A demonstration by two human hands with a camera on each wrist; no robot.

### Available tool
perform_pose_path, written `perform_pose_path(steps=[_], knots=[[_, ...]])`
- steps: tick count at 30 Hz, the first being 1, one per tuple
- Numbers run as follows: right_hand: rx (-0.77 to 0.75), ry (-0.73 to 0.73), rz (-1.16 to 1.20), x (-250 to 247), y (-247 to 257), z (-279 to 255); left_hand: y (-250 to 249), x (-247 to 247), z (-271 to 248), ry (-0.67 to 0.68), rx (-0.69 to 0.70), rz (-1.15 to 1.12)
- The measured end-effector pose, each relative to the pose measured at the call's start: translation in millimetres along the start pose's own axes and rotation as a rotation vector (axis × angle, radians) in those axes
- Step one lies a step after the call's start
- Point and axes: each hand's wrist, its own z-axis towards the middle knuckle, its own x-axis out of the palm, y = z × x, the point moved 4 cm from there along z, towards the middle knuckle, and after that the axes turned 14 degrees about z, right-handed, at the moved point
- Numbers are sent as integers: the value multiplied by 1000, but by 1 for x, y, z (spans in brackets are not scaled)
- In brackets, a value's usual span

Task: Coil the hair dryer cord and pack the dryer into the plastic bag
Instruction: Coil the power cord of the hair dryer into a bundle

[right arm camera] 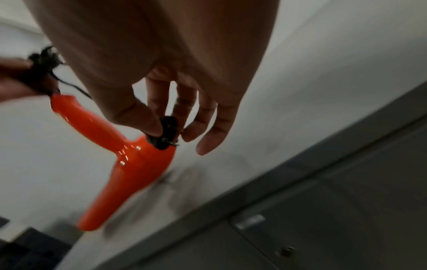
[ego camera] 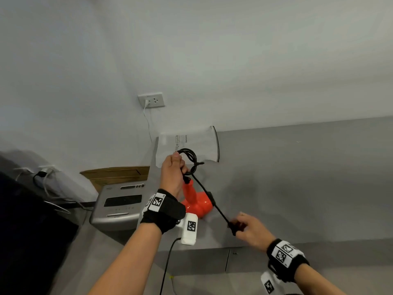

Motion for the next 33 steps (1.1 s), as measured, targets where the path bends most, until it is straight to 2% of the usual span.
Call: perform_pose_path(steps=[3,7,13,18,20,23,26,29,31,33], knots=[[22,23,-49,-7,-25,-18,1,0,1,14,-10,9],[-55,25,-96,-22,-11,-39,1,1,-2,3,-8,5],[-292,26,-170,-50,71,-81,2,-13,10,-65,-36,-6],[-442,151,-320,-56,154,-110,3,-17,15,-80,-66,-18],[-468,226,-198,-51,178,-109,3,-11,10,-62,-35,11],[-448,302,250,-38,198,-88,3,2,-1,-5,-8,35],[-444,199,635,-20,203,-52,2,12,-10,63,0,39],[-290,77,893,2,195,-22,4,16,-15,102,-48,1],[-175,2,925,15,187,-6,4,19,-18,132,-86,-56],[-92,-130,887,20,178,6,2,20,-20,141,-58,-30]])
